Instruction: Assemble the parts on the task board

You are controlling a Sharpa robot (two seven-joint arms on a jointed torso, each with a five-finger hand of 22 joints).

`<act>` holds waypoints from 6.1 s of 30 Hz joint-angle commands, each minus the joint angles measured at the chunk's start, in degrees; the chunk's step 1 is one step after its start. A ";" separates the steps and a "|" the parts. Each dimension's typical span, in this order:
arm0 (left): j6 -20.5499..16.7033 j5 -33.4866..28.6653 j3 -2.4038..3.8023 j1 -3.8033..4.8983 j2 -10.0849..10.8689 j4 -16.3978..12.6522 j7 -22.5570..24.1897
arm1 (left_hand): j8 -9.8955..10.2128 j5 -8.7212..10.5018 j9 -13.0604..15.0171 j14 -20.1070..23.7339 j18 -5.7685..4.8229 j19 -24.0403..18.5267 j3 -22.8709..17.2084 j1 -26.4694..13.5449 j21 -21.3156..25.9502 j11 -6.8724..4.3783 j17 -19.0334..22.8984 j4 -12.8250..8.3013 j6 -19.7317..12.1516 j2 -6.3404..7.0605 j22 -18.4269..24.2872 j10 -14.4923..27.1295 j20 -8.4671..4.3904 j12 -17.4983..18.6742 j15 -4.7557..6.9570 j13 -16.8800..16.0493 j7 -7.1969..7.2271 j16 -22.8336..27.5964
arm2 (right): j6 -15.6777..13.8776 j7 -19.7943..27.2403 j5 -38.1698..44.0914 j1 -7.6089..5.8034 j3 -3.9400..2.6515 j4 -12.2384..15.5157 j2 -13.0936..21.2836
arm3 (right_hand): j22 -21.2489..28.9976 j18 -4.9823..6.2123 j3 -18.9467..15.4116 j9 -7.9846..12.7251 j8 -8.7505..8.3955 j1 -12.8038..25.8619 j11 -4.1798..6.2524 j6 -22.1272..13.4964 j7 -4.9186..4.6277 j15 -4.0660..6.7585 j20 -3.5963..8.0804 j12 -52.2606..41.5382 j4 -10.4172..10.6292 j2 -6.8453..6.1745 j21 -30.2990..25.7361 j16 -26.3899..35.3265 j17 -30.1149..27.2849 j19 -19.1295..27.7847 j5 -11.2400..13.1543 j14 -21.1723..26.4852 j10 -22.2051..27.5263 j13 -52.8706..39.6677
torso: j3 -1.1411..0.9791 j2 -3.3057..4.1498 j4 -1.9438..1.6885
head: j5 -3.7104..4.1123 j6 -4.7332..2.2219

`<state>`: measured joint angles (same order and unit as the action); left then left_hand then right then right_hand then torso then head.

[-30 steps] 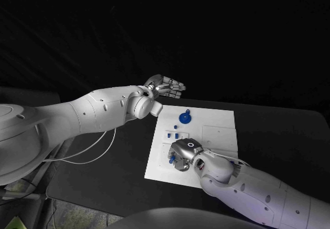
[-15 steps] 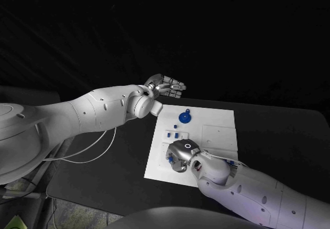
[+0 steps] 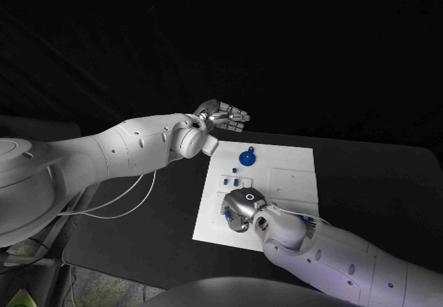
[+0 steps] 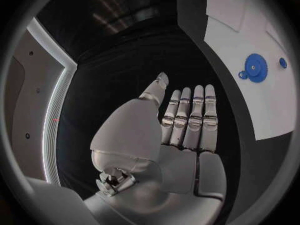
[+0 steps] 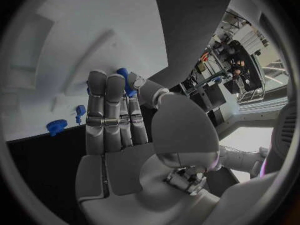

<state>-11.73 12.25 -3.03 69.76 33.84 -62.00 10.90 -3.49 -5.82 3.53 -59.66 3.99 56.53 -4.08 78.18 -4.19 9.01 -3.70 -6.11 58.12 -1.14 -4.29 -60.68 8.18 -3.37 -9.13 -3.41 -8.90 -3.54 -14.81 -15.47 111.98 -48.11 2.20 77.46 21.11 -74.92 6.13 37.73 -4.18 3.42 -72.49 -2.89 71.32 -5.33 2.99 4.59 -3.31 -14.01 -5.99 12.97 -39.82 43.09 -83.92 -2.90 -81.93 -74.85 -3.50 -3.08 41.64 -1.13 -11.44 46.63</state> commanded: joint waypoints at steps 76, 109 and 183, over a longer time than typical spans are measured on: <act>3.06 0.95 -0.06 -1.87 7.13 -5.95 4.29 | -0.07 3.06 0.04 0.37 0.24 -0.28 2.63 -2.62 0.11 0.01 0.03 1.68 -1.94 2.33 0.16 0.46 0.35 -0.03 -0.06 -0.01 -0.22 0.03 | 16.93 -23.85 -43.56 0.40 -14.91 13.51 29.63 | -4.40 -2.99 -21.45 -4.98 0.26 10.30 5.36 -1.90 2.75 2.41 2.09 -41.70 15.17 -0.53 22.94 -17.31 19.55 -2.99 -4.38 -1.12 -2.05 -57.62 | 0.54 -2.05 2.62 | 8.64 -2.59; 4.45 0.91 -0.05 -1.97 6.94 -5.93 4.32 | -0.03 3.04 0.00 0.72 0.02 -0.49 6.92 -2.54 0.11 0.16 0.03 4.60 -3.29 2.13 0.17 0.82 0.33 -0.04 -0.15 -0.02 -0.41 0.03 | 11.97 -22.79 -34.41 0.94 -10.28 9.38 22.01 | -4.82 -2.63 -20.71 -5.28 0.23 10.89 5.03 -3.26 2.35 2.51 2.17 -42.23 20.53 -4.37 26.67 -17.29 21.84 -2.91 -0.25 -1.55 -2.80 -62.16 | 0.50 -2.00 2.74 | 7.77 -1.41; 6.38 1.59 -0.07 -1.96 6.35 -5.49 2.25 | -0.03 2.93 -0.02 0.75 0.00 -0.87 6.69 -2.61 0.08 0.23 0.01 5.06 -3.86 1.80 0.16 0.96 0.46 -0.04 -0.27 -0.03 -0.51 0.03 | 2.44 -19.47 -48.17 -0.33 -9.00 10.25 21.43 | -4.94 -1.97 -6.99 -3.34 0.21 8.43 5.23 -3.04 1.34 2.73 2.32 -39.94 -1.98 -2.02 29.33 -16.28 24.20 -1.23 -32.04 -1.55 -0.30 -59.88 | 0.49 -1.91 2.70 | 6.90 -1.69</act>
<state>-6.60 13.46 -3.11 67.78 40.25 -67.45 13.08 -3.49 -3.05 3.53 -59.06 3.99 56.10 2.78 75.38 -4.19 9.28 -3.70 -1.32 54.65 1.18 -4.16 -60.14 8.59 -3.37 -9.32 -3.41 -9.30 -3.54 -11.80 -34.88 64.31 -48.40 -6.76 87.33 42.59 -74.91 3.92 30.92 -6.73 2.88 -63.91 1.97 67.30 -4.13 5.36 6.64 -42.94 -15.97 -8.93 42.12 -56.08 67.21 -83.93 -34.78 -83.41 -74.47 -63.30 -2.53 39.70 1.66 -4.44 44.86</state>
